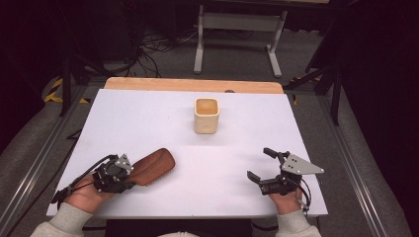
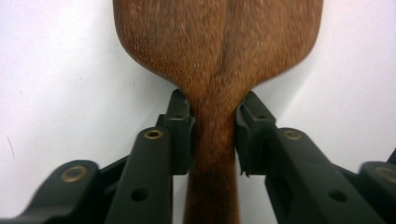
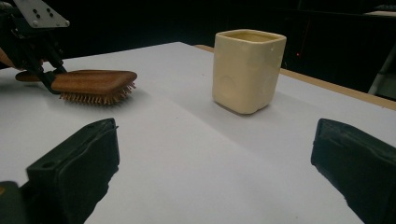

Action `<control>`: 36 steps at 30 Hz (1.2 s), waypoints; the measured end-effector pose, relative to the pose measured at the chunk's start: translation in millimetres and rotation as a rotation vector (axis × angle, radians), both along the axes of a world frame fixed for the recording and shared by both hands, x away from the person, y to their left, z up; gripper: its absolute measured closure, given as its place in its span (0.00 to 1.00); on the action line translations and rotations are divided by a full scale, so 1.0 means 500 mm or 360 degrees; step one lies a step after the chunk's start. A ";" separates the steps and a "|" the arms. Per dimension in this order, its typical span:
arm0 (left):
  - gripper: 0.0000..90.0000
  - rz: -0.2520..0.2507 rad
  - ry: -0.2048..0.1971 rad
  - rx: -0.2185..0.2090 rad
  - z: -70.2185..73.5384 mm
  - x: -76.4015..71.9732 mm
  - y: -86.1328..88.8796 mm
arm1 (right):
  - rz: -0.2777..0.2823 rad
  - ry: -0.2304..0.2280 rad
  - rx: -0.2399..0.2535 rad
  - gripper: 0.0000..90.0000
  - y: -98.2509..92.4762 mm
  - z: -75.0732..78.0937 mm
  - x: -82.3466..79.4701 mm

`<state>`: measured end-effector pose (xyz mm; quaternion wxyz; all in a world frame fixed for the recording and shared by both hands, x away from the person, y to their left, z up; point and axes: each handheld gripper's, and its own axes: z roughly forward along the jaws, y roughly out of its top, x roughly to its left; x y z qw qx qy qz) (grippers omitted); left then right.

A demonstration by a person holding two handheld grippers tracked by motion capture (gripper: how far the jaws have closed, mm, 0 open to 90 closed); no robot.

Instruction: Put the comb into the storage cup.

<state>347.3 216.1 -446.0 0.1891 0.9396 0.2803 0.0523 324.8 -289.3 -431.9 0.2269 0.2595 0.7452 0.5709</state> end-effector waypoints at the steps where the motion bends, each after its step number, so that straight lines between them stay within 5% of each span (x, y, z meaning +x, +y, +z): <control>1: 0.80 0.0001 -0.0003 -0.0004 -0.001 -0.001 0.000 | 0.0001 0.0001 0.0001 0.02 0.000 0.000 0.000; 9: 0.81 -0.0008 -0.0092 -0.0076 0.005 -0.009 0.000 | -0.0007 -0.0007 0.0002 0.02 0.001 0.003 0.001; 18: 0.81 -0.0044 -0.0258 -0.0355 0.038 -0.022 -0.024 | 0.0009 -0.0006 -0.0009 0.02 0.011 0.021 0.005; 32: 0.81 -0.0066 -0.0507 -0.0658 0.060 -0.026 -0.055 | 0.0084 0.0012 -0.0020 0.03 0.036 0.042 0.014; 36: 0.81 -0.0073 -0.0531 -0.0739 0.056 -0.024 -0.060 | 0.0103 0.0018 -0.0033 0.03 0.045 0.045 0.017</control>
